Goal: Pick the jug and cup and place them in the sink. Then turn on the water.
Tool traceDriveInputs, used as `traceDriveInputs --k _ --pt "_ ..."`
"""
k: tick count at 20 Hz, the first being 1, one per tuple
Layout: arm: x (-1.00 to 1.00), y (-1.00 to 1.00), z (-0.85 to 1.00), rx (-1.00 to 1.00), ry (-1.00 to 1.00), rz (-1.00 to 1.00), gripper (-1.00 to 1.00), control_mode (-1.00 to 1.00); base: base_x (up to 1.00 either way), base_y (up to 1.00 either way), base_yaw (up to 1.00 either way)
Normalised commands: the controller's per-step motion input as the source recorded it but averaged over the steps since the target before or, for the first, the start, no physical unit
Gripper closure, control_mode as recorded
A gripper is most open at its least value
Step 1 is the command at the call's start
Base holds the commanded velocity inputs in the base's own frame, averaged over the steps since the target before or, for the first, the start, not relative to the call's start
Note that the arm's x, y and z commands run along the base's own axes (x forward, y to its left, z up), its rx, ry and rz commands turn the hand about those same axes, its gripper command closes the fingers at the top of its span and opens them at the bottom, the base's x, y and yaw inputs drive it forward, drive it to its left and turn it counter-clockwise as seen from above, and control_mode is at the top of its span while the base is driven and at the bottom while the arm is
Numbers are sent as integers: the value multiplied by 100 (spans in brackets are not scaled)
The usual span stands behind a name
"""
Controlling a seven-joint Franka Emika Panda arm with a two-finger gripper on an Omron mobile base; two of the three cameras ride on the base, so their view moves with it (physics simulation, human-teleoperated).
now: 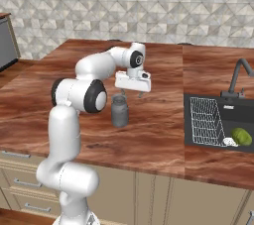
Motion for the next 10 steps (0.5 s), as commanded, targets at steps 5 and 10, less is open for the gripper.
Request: traceDriveInputs --k 5,10 --pt "0 0 -18 0 7 0 -100 -100 0 0 0" --pt "-6 0 -1 0 -3 0 -100 -100 0 0 0"
